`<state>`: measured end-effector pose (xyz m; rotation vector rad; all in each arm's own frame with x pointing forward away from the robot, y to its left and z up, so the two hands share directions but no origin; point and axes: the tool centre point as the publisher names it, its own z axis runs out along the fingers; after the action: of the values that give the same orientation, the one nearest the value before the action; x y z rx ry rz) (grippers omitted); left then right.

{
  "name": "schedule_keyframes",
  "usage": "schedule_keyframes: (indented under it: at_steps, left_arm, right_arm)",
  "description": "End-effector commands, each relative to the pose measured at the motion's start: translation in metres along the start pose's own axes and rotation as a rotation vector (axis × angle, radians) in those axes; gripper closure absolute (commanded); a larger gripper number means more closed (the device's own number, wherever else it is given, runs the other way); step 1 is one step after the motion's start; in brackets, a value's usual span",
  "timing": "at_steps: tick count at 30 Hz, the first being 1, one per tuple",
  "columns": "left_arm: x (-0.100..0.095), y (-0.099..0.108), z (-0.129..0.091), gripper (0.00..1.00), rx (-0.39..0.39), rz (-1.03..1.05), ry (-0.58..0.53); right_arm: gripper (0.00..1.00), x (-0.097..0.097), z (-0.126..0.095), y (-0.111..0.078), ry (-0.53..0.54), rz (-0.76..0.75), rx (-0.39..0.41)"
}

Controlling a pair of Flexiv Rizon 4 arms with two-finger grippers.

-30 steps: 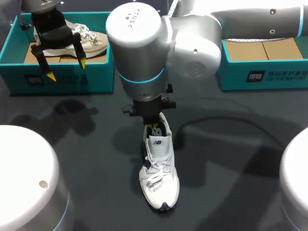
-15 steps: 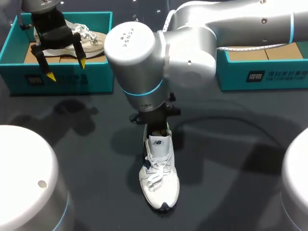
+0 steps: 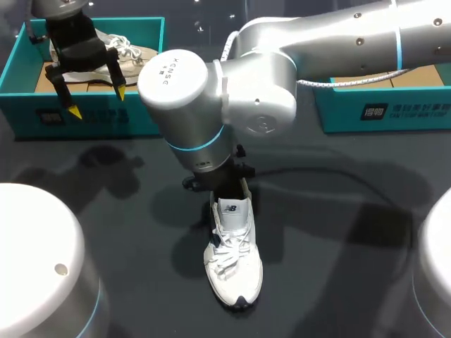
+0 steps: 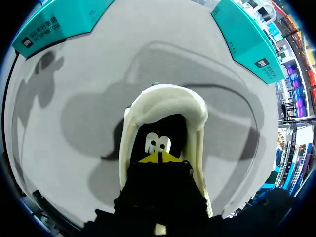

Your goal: Take the shoe out of the shoebox, open the shoe tongue, remove and reinsert the insole, then place the shoe into the shoebox

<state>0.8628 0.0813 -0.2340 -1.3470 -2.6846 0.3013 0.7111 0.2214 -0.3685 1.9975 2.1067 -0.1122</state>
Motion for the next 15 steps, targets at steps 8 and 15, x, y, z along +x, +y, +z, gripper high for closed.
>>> schedule_keyframes:
  at_steps: [8,15]
  left_arm:
    - [0.001,0.000,0.000,0.00,-0.003,0.000,0.000]
    - [0.001,0.000,0.000,0.00,-0.003,0.000,0.000]
  right_arm:
    - [1.00,0.003,-0.009,0.001,0.012,0.175,-0.028]
    - [1.00,0.004,0.024,0.006,0.093,0.172,0.033]
